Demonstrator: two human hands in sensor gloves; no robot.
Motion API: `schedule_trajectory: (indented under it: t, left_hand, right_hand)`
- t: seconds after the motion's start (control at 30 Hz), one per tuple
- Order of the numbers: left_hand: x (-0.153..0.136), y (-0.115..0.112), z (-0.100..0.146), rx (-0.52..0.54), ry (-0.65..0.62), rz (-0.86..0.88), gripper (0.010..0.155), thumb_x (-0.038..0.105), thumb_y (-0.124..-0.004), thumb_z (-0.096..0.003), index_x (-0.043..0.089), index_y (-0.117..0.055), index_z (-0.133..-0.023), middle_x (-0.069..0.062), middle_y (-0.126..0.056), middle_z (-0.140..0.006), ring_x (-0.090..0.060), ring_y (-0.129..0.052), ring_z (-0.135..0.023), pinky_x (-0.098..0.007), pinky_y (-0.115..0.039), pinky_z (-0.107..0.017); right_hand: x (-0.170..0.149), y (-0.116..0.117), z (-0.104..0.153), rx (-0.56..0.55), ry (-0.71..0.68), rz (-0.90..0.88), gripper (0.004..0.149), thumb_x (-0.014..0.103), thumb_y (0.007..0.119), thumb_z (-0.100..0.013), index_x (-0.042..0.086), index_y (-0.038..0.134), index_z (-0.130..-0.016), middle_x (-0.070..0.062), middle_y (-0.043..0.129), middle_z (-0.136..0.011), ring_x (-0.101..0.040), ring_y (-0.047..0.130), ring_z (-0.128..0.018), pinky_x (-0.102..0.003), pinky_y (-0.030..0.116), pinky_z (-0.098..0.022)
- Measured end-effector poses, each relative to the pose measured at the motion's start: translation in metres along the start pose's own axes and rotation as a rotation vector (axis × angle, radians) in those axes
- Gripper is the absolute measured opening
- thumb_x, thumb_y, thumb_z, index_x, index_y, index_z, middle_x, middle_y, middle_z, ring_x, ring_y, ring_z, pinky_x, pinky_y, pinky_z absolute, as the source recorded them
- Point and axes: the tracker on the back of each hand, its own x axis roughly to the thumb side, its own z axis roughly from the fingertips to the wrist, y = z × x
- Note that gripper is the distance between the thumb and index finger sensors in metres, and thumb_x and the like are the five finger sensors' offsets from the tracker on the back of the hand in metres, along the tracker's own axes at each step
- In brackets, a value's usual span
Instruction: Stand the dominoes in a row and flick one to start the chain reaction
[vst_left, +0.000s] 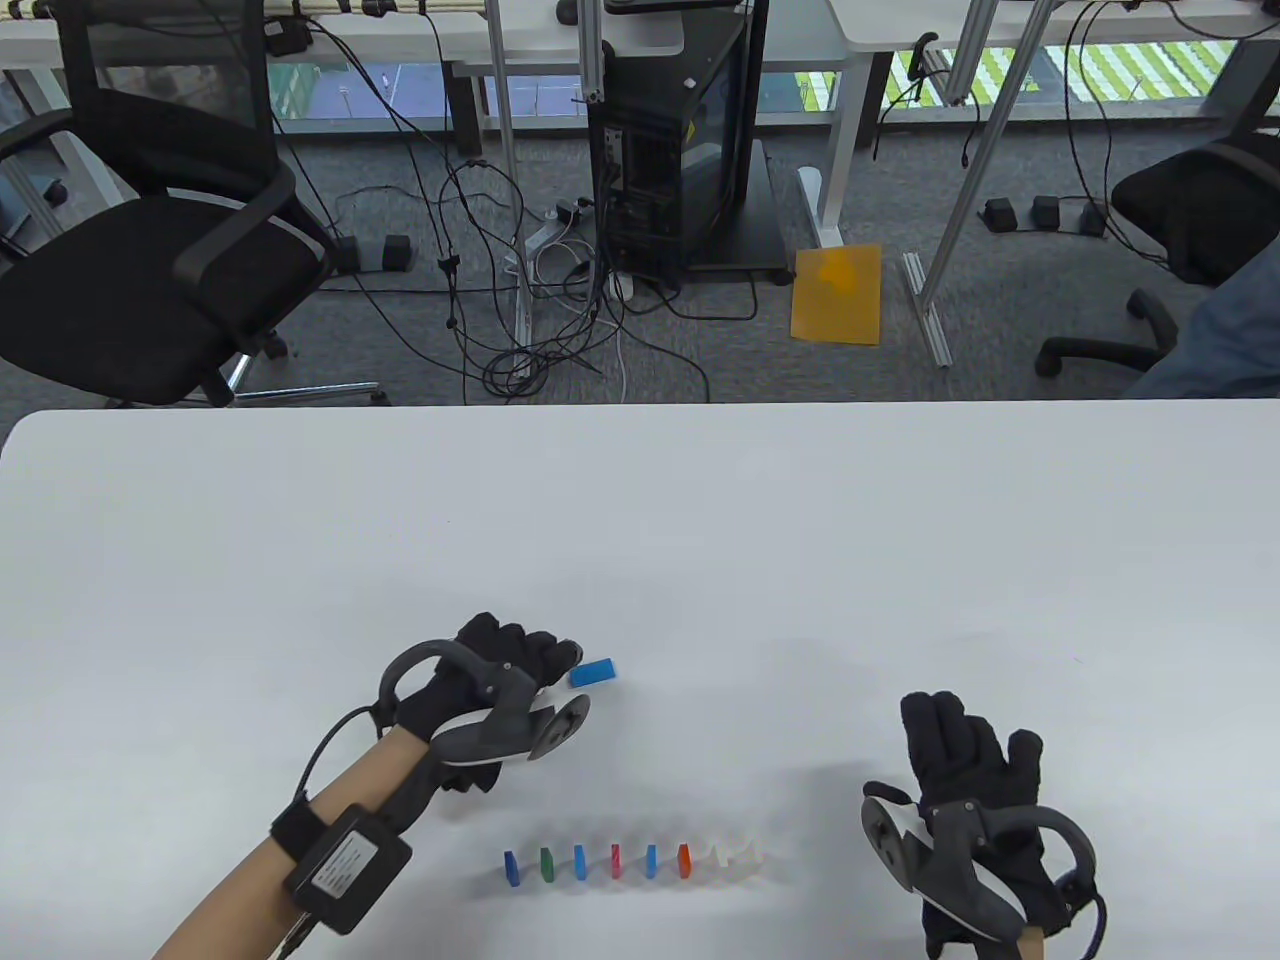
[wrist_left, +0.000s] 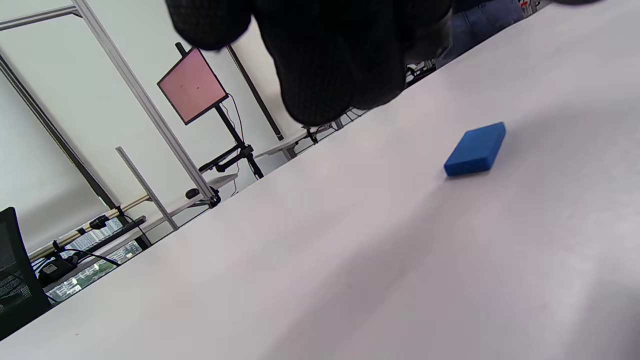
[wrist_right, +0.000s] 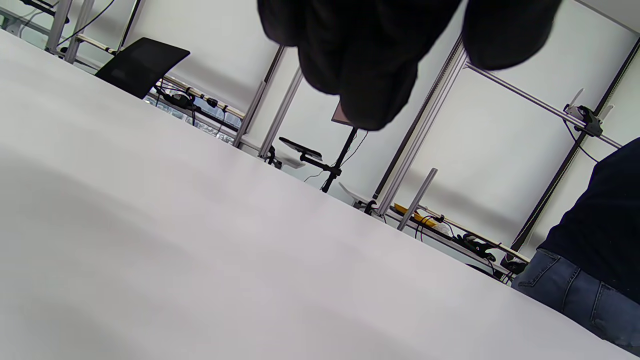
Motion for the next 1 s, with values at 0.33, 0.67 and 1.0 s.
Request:
schedule_trajectory:
  t: [0.33,0.67,1.0]
  left_hand:
    - [0.031,-0.015,-0.042,-0.066,-0.034,-0.016,0.077,0.069,-0.064,-0.0251,0.044,-0.061,-0.098,0.028,-0.089,-0.090,0.005,-0.096,-0.076,-0.032,-0.075,-0.069]
    - [0.045,-0.016,-0.042,0.033,-0.021,-0.155,0.058,0.064,-0.071,-0.0238,0.049,-0.077,-0.080,0.035,-0.098,-0.066,0.015,-0.104,-0.051,-0.027,-0.085,-0.062]
    - [0.024,-0.026,-0.031,-0.035,-0.032,-0.055,0.053,0.065,-0.067,-0.0225,0.068,-0.063,-0.075,0.031,-0.098,-0.070,0.014,-0.102,-0.048,-0.031,-0.087,-0.062]
  right_hand:
    - [-0.006,0.001,-0.001,0.012,0.025,0.010,0.092,0.061,0.050,-0.036,0.006,0.041,-0.109,-0.020,0.059,-0.110,-0.038,0.081,-0.092,-0.070,0.058,-0.062]
    - [-0.007,0.001,-0.001,0.017,0.023,0.035,0.092,0.061,0.050,-0.036,0.006,0.041,-0.109,-0.020,0.059,-0.110,-0.038,0.080,-0.093,-0.070,0.058,-0.063]
    - [-0.008,0.001,-0.001,0.020,0.027,0.026,0.092,0.061,0.050,-0.036,0.006,0.041,-0.109,-0.020,0.059,-0.110,-0.038,0.080,-0.092,-0.070,0.058,-0.062]
